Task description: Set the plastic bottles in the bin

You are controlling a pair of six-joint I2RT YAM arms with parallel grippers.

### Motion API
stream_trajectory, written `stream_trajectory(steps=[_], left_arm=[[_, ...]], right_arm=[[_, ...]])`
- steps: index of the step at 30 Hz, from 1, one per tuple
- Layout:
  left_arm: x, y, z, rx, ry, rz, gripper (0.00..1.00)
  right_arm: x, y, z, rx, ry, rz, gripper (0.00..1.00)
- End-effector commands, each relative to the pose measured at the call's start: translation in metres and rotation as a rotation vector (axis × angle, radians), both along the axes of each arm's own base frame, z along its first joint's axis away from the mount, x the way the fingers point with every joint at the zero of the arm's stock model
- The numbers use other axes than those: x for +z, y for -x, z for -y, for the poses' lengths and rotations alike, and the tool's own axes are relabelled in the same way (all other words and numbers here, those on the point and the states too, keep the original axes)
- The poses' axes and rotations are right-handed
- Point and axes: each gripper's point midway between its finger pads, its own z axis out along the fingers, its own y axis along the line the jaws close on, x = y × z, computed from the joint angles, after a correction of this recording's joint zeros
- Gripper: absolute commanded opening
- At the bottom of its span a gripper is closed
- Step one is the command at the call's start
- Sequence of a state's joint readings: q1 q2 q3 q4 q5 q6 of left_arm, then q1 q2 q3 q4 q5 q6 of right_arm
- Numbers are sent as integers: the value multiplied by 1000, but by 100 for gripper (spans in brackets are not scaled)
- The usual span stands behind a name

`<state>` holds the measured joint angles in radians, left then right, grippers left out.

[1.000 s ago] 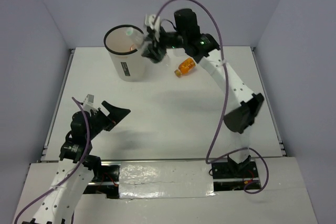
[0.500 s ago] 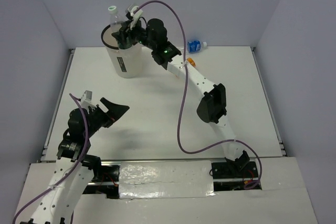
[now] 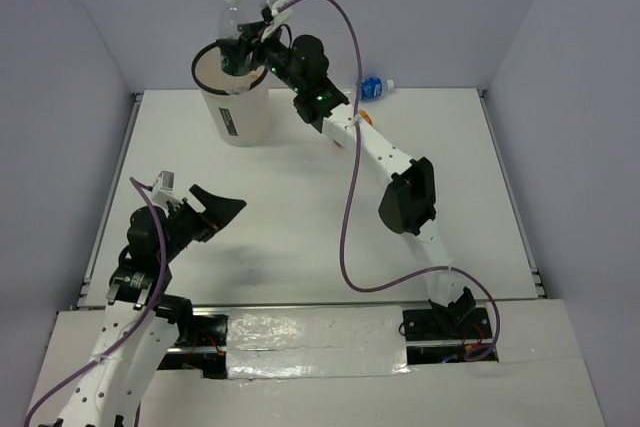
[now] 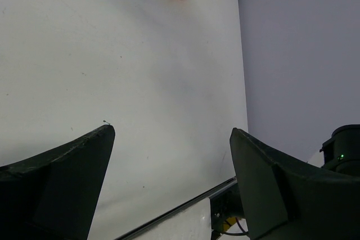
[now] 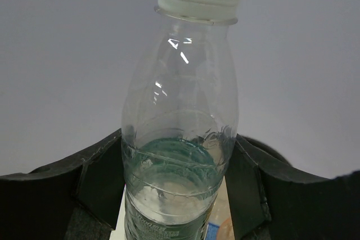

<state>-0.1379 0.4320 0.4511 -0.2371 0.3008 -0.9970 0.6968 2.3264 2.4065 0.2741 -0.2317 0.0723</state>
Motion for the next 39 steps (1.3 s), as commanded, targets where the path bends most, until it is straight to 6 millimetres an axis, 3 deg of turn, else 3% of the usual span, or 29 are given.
stream_trajectory(steps=[1, 3, 4, 5, 9, 13, 19, 23, 25, 39], left_arm=[[17, -1, 2, -17, -1, 63, 97], [18, -1, 2, -17, -1, 63, 97], [19, -1, 1, -15, 0, 64, 97], [19, -1, 2, -17, 0, 64, 97], [22, -1, 1, -14, 0, 64, 97], [22, 0, 1, -13, -7, 49, 97], [21, 1, 1, -11, 0, 36, 97], [18, 3, 1, -8, 12, 30, 96], [17, 4, 1, -5, 16, 34, 96], [14, 6, 1, -18, 5, 42, 97]], right_arm=[[103, 20, 37, -87, -252, 160, 32], [96, 8, 38, -168, -259, 199, 35], [105, 8, 44, -197, -295, 239, 36], [92, -2, 40, -221, -292, 235, 37], [68, -20, 37, -302, -260, 292, 39], [26, -41, 28, -335, -213, 254, 40], [-10, -60, 27, -355, -161, 214, 41], [-21, -64, 32, -338, -137, 186, 43], [-13, -60, 34, -313, -133, 191, 43], [-26, -34, 21, -134, 38, 144, 39]])
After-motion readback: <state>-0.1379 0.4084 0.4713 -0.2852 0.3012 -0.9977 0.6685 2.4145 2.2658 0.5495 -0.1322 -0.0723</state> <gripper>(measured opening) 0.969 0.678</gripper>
